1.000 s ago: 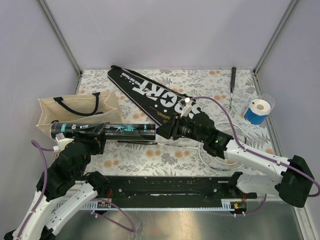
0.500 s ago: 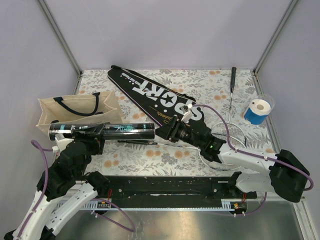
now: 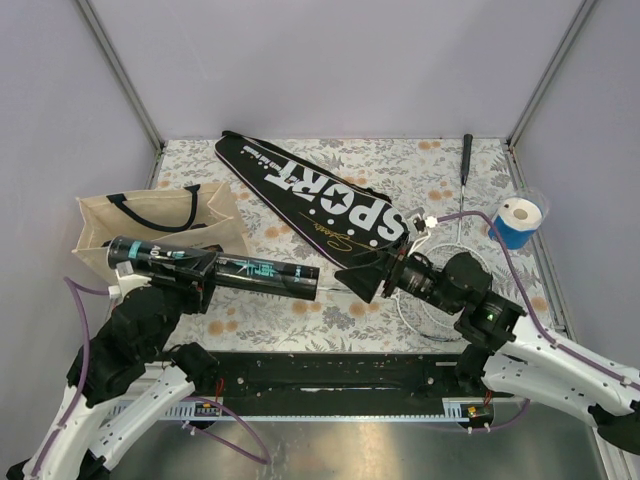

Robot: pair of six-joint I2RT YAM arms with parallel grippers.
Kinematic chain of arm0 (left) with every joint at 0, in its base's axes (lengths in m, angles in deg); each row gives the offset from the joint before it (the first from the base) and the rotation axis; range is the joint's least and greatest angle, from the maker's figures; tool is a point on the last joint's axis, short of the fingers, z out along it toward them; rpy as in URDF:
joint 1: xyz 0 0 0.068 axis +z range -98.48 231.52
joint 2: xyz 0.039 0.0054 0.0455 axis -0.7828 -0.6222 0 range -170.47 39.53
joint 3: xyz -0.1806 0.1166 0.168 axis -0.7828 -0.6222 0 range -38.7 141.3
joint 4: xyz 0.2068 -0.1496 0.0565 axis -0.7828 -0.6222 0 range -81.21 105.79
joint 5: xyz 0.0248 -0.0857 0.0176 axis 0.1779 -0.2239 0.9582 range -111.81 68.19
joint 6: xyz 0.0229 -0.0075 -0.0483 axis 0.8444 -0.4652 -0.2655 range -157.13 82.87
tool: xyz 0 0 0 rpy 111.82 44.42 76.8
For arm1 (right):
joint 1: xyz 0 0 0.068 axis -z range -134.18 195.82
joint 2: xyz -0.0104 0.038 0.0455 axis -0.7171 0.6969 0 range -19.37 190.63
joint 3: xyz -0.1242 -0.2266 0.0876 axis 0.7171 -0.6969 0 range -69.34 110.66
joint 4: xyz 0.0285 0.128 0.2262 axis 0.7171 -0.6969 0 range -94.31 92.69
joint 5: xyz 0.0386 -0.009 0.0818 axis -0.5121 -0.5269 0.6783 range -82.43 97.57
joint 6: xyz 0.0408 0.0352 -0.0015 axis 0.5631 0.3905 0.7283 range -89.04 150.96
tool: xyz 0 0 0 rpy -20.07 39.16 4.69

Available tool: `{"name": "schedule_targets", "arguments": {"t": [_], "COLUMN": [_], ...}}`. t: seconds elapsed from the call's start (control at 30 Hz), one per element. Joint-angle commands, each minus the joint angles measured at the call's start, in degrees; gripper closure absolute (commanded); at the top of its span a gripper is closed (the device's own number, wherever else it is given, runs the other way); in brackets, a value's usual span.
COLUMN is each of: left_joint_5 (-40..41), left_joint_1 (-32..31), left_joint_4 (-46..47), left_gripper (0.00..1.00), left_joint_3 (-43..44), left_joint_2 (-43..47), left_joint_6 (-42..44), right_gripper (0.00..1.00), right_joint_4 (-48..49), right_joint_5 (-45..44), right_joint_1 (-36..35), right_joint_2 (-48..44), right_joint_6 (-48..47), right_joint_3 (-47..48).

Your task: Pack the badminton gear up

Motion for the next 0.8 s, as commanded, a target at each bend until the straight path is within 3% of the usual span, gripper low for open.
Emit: {"name": "schedule_targets", "arguments": {"t": [0.0, 0.07, 0.33, 0.57, 0.77], "left_joint_5": [-1.56, -1.74, -5.51, -8.94, -13.60], "left_joint_1": [-0.21, -0.03, -0.12, -0.03, -0.12], "left_joint_4": [3.16, 2.89, 2.89, 4.47, 8.51], "left_gripper": [0.80, 0.80, 0.78, 0.76, 0.76], "left_joint_3": [4.54, 5.25, 7.18, 7.89, 7.36], "left_joint_2": [1.14, 1.57, 2.20, 1.49, 0.88], "left_joint_6": [5.72, 7.92, 16.44, 21.73, 25.59], "right_gripper": [0.06, 0.01, 0.03, 0.04, 0.06], "right_joint_4": [-9.07, -12.59, -13.04, -13.73, -16.11], "right_joint_5": [3.46, 8.12, 23.60, 25.98, 25.80], "right_joint_1": [-0.52, -0.52, -1.14, -6.23, -9.40], "right_joint_2": [-0.21, 2.76, 20.60, 33.35, 38.90], "right_joint_6": [-11.86, -13.18, -11.00, -12.21, -14.16], "right_joint_3": [8.56, 12.25, 25.17, 33.00, 35.82]}}
